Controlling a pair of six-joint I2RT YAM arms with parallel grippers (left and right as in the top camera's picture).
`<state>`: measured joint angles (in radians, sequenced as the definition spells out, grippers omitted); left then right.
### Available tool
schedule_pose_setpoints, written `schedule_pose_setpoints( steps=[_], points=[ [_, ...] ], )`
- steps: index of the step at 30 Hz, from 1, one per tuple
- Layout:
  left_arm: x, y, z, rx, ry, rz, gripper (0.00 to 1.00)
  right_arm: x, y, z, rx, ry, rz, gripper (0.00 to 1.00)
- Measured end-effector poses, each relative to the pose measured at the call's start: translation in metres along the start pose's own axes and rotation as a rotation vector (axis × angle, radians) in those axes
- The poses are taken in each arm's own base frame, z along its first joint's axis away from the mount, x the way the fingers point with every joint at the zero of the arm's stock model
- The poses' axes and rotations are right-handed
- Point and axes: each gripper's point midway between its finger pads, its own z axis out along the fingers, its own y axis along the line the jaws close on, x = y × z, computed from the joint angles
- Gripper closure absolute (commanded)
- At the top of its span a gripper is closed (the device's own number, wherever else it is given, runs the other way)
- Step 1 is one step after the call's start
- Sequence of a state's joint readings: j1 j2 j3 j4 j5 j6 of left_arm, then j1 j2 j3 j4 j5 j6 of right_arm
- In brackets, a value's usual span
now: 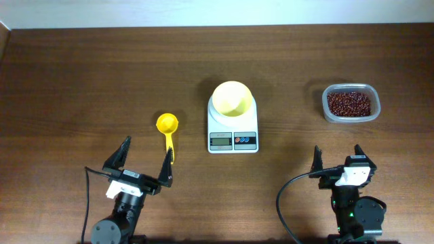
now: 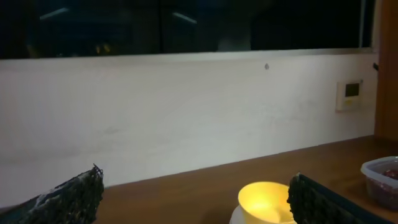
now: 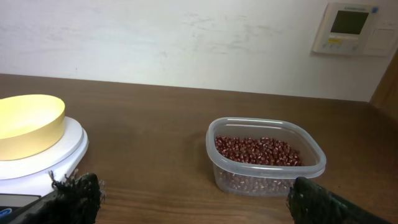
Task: Scoop item into bowl and weigh 50g on scale
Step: 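Move the left gripper to the yellow scoop handle and close on it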
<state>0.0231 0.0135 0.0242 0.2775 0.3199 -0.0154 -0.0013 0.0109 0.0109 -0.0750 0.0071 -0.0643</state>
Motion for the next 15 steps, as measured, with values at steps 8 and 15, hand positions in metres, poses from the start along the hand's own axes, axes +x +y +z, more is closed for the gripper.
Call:
schedule_pose_setpoints(
  steps=[8,15],
  points=[
    [-0.032,-0.002,-0.002,0.006,0.048,-0.017,0.01,0.000,0.000,0.000,0.000,0.000,0.000,0.01],
    [-0.027,0.014,0.030,-0.035,0.696,-0.221,0.01,0.000,0.000,0.000,0.000,-0.001,0.000,0.01]
  ],
)
